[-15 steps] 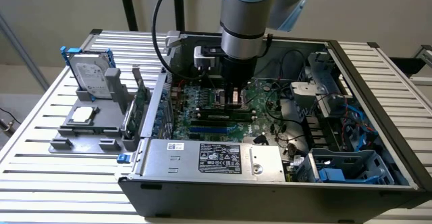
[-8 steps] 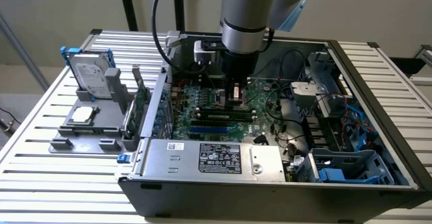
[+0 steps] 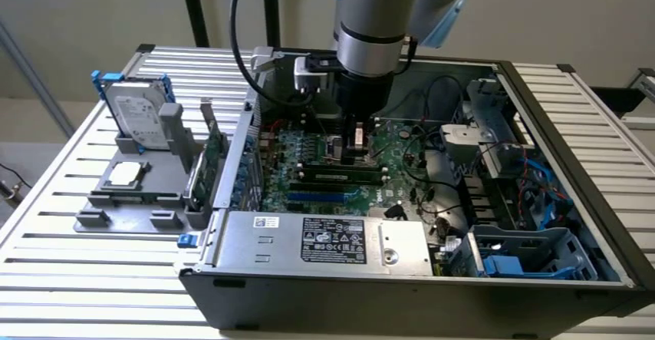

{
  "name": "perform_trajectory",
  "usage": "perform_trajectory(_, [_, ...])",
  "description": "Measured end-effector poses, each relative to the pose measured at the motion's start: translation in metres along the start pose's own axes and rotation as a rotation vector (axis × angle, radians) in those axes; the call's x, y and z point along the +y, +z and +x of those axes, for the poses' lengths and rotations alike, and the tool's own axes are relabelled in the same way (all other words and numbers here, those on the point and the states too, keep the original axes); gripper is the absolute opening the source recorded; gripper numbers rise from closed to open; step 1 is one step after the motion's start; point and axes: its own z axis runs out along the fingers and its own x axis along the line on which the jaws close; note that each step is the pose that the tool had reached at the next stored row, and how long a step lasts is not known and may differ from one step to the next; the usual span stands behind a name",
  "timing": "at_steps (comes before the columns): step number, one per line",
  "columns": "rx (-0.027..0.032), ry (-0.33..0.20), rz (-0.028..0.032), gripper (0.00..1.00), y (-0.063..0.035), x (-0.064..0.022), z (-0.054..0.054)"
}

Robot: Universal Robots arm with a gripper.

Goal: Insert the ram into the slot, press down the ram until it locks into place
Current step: 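Press down the ram until it locks into place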

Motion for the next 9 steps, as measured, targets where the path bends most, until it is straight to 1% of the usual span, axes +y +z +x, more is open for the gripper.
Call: perform_trajectory(9, [0.0001,0.000,-0.0001,0.11,0.0000,0.0000,0.0000])
